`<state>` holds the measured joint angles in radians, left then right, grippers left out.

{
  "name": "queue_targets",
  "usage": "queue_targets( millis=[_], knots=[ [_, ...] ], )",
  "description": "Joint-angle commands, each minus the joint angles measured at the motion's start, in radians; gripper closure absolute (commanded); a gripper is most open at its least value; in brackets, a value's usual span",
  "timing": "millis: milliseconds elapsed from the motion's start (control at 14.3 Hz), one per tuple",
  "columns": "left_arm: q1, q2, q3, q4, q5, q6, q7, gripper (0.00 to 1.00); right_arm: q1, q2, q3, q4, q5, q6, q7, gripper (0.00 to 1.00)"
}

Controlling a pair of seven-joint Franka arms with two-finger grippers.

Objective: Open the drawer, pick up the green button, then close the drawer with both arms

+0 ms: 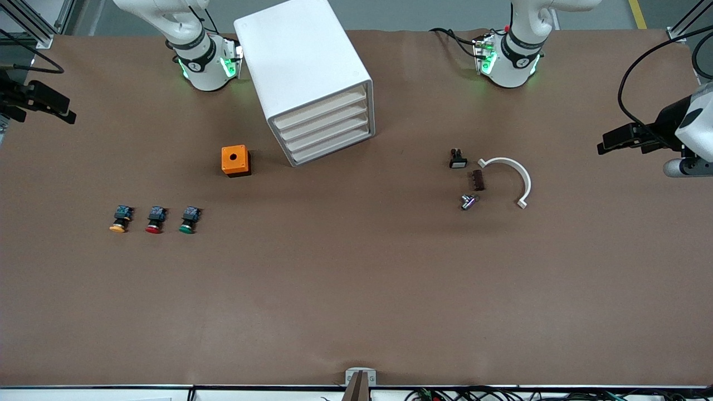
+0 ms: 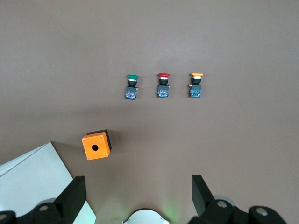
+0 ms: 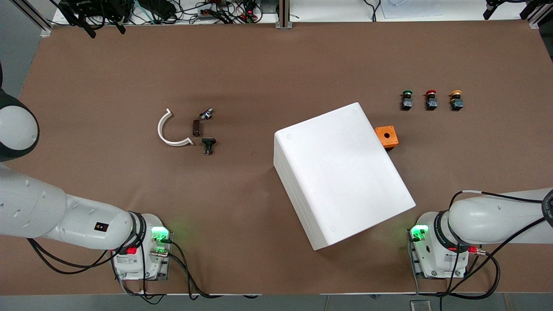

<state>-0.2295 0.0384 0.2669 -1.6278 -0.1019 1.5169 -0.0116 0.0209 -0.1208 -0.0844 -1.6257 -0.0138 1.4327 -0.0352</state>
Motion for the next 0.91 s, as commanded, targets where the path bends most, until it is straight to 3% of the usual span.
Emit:
queue_targets(
  millis=[0,209,488,628,698,837],
  knots=[
    [-0.002,0.008,-0.002,0.029,0.008,0.008,-0.010,0.00,-0.028,-0.055,0.009,-0.071,0.014,0.038,-0.038,0.00],
    [0.001,0.008,-0.002,0.031,0.011,0.008,-0.011,0.00,-0.048,-0.150,0.017,-0.190,0.014,0.104,-0.038,0.00],
    [0.012,0.034,-0.017,0.043,0.007,0.046,-0.011,0.00,-0.073,-0.157,0.037,-0.197,0.014,0.109,-0.038,0.00],
    [0.080,0.034,-0.093,0.048,0.014,0.051,-0.013,0.00,-0.090,-0.155,0.054,-0.195,0.012,0.109,-0.045,0.00],
    [0.141,0.035,-0.171,0.064,0.018,0.064,-0.011,0.00,-0.090,-0.155,0.054,-0.194,0.012,0.110,-0.061,0.00],
    [0.174,0.035,-0.215,0.072,0.019,0.077,-0.013,0.00,-0.090,-0.155,0.054,-0.191,0.005,0.111,-0.071,0.00]
  ],
)
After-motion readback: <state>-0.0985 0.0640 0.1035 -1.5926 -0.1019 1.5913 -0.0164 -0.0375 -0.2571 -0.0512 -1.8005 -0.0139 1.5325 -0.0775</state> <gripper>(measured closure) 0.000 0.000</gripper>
